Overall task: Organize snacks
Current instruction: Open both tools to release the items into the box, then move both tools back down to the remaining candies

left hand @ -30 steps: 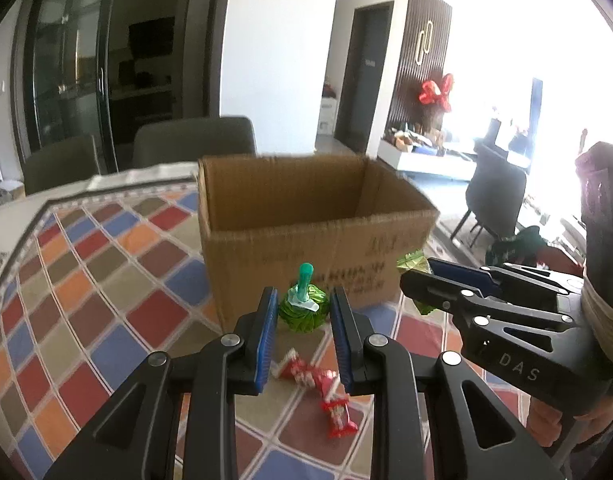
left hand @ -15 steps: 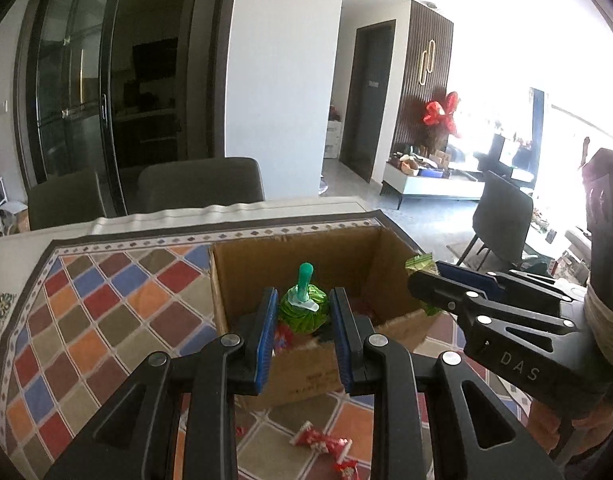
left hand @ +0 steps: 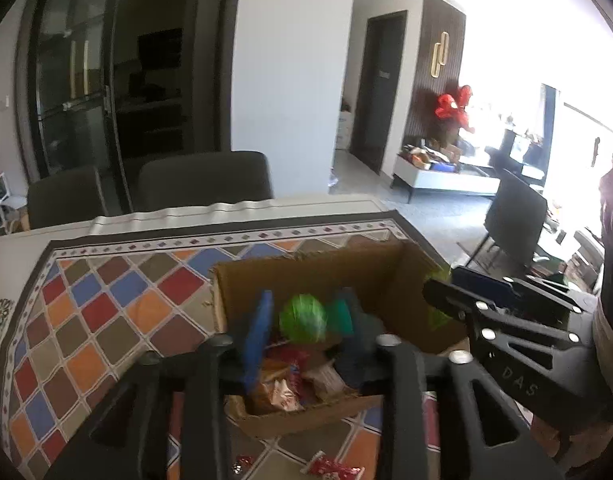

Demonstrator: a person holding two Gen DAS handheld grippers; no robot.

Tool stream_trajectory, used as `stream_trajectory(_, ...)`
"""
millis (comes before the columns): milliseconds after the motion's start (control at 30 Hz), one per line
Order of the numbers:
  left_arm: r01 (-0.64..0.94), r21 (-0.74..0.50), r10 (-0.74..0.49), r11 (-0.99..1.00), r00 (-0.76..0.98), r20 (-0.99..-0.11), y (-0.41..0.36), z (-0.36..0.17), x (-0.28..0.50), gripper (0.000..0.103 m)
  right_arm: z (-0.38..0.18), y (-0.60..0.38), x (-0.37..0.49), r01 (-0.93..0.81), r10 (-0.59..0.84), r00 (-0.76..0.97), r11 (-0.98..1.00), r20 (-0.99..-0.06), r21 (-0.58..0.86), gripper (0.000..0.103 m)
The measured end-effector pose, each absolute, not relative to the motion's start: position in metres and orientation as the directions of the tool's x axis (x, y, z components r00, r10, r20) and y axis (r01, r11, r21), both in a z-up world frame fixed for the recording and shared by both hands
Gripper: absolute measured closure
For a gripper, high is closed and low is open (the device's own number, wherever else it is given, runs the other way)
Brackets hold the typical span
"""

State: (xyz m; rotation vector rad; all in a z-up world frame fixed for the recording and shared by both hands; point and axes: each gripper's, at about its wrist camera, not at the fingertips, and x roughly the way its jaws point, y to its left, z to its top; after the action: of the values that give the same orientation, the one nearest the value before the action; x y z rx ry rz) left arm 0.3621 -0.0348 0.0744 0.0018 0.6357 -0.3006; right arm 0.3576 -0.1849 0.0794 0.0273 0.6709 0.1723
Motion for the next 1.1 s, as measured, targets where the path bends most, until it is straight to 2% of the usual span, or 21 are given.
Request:
stream_trajectory(67,0.277,-0.084,-0.273,0.957,0.767,-0.58,-0.035,0.076,0.359,0.06,0.077,-0.187,0.36,-0.143,0.161,0.768,0.987,-0.62,0.079,0.071)
stream_trajectory(633,0.241,-0.061,-0.233,0.969,0.797,-0.557,-0.02,0.081,0.305,0.06,0.081,-0.182,0.316,-0.174,0.22,0.782,0.976,-0.584,0.135,0.071)
stream_trajectory(800,0.215,-0.046,-0.206,0.976,0.82,-0.534,-0.012,0.086,0.28,0.058,0.085,-0.172,0.294,-0.202,0.247,0.788,0.969,-0.564,0.141,0.07)
stream_trajectory(1100,0.163,-0.047,-0.162,0.986,0.821,-0.548,0.013,0.08,0.241,0.055,0.079,-0.15,0.261,-0.243,0.29,0.777,0.957,-0.558,0.159,0.067)
